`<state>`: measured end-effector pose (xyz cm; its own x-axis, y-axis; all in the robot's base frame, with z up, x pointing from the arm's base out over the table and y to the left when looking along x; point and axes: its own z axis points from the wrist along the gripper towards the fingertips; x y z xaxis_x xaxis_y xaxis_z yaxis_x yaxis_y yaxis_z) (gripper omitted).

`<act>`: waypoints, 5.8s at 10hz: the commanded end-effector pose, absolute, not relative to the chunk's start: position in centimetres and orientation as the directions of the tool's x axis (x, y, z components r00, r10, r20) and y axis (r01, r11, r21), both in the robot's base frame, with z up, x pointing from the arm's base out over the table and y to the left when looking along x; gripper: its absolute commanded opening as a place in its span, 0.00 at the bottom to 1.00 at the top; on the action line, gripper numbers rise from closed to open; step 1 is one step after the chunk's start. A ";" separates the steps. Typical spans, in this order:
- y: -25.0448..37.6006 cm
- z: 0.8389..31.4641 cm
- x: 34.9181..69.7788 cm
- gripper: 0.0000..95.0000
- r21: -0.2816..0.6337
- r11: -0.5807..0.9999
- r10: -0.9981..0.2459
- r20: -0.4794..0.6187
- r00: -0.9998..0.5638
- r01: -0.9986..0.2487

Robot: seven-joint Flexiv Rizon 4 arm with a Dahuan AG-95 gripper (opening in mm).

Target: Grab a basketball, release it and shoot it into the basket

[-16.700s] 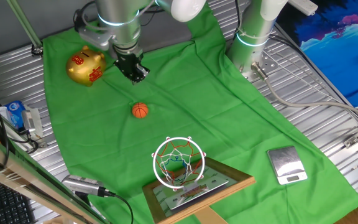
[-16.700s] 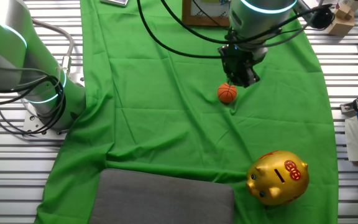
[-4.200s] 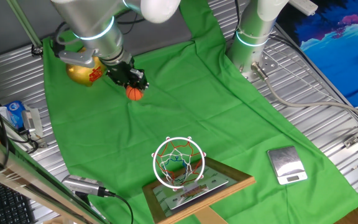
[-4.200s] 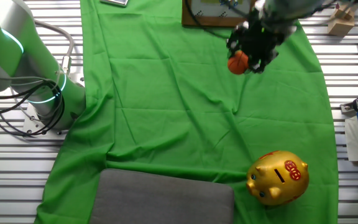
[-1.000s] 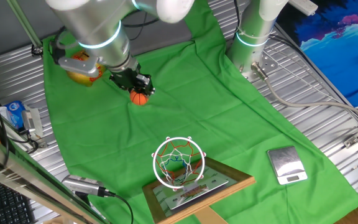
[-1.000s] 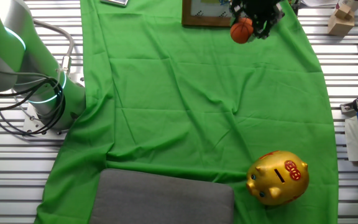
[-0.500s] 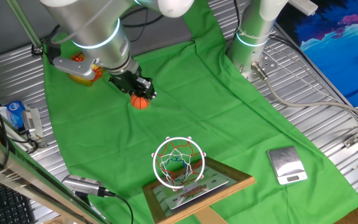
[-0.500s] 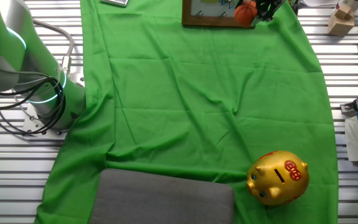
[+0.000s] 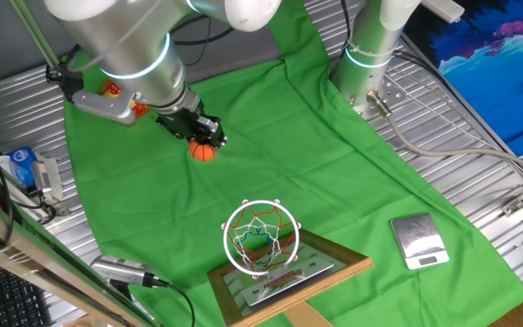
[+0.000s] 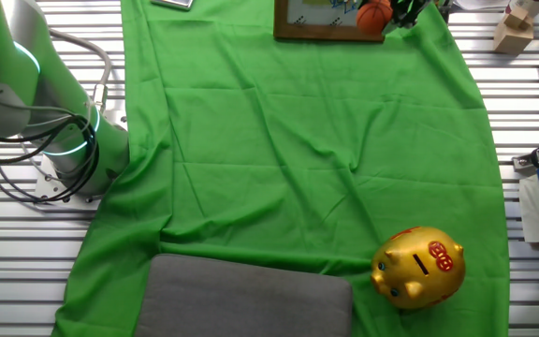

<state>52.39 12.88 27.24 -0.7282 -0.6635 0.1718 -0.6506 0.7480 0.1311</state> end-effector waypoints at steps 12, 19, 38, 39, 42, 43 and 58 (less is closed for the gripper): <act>12.7 27.1 52.3 0.00 0.233 0.743 -0.656 0.071 -0.751 -0.627; 12.7 27.1 52.3 0.00 0.251 0.672 -0.726 0.033 -0.687 -0.697; 27.5 29.6 52.3 0.00 0.321 0.805 -0.527 0.001 -0.850 -0.499; 28.3 29.3 52.0 0.00 0.320 0.815 -0.510 0.000 -0.860 -0.483; 29.9 28.3 51.8 0.00 0.315 0.831 -0.479 -0.013 -0.878 -0.458; 30.4 28.1 51.7 0.00 0.314 0.835 -0.472 -0.014 -0.881 -0.452; 31.2 27.5 51.6 1.00 0.292 0.803 -0.532 -0.042 -0.846 -0.520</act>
<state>51.59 31.21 27.58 -0.8445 -0.5338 -0.0435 -0.5219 0.8019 0.2909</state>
